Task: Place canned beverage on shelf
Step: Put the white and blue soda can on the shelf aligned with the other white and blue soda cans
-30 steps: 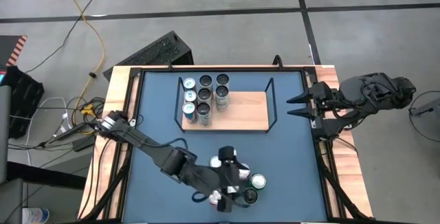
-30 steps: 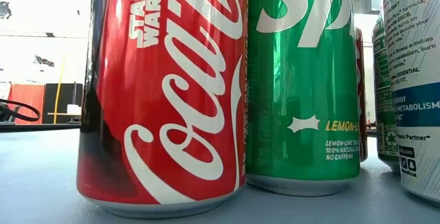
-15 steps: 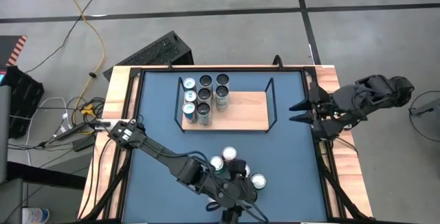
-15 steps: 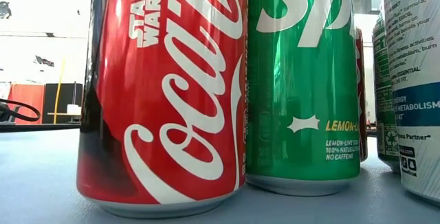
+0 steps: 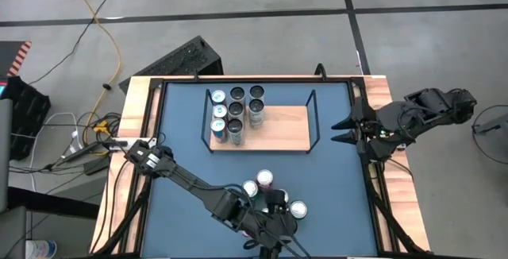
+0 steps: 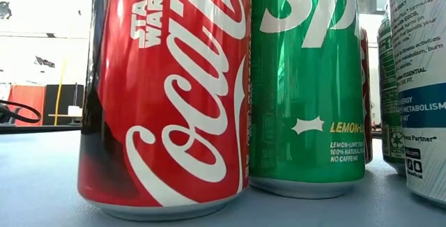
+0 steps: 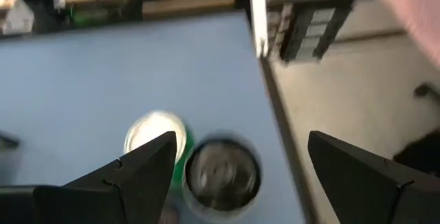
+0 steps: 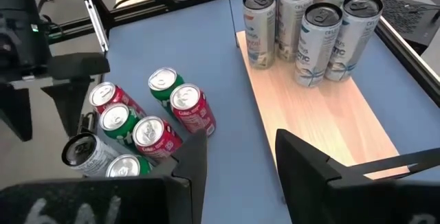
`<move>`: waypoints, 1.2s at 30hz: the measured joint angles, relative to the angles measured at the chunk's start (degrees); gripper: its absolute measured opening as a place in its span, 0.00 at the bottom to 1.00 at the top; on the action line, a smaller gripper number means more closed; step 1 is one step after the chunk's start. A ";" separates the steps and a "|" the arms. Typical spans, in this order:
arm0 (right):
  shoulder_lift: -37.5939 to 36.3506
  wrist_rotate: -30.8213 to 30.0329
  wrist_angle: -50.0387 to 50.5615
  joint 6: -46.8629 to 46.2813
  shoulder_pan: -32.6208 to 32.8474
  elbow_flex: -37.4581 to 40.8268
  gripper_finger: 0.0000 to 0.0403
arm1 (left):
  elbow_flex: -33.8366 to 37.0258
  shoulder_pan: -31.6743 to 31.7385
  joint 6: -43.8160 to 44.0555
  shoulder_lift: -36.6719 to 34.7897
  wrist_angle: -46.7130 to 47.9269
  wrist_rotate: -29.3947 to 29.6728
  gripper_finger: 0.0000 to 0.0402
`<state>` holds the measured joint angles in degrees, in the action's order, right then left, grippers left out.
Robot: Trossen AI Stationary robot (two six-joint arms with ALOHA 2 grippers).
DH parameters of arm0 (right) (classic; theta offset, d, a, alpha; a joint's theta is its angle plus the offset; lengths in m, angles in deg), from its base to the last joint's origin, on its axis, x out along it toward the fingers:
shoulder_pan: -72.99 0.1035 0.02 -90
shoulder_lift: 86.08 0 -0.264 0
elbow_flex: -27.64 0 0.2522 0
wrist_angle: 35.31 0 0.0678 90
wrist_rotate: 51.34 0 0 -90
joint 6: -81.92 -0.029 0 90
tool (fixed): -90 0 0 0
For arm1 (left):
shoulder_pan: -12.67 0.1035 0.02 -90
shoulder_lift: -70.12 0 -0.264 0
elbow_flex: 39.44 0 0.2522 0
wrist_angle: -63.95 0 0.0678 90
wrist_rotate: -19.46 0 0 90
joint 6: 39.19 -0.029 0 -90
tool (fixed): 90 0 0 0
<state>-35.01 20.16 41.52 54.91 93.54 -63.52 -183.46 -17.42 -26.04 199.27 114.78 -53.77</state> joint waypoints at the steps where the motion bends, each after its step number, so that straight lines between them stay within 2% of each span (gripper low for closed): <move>1: 0.06 0.01 0.00 -0.02 0.00 0.00 0.38 | -0.12 0.00 -0.03 0.27 -1.22 0.17 0.79; 6: 0.26 0.06 0.13 -0.02 0.01 -0.02 0.38 | -0.13 -0.09 0.00 1.66 -1.84 1.64 0.79; 13: 0.29 0.14 0.77 -0.04 0.01 -0.02 0.38 | -0.11 0.11 -0.64 4.04 -3.90 0.60 0.79; 26: 0.30 0.27 1.25 -0.68 0.01 -0.04 0.38 | -0.02 0.57 -0.26 6.04 0.35 0.81 0.79; 36: 0.30 0.27 1.27 -1.65 0.01 -0.04 0.38 | -0.04 0.81 0.06 6.00 -0.09 0.91 0.79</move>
<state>-34.71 20.42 42.79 53.27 93.54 -63.57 -183.50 -16.61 -25.97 205.27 114.69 -52.86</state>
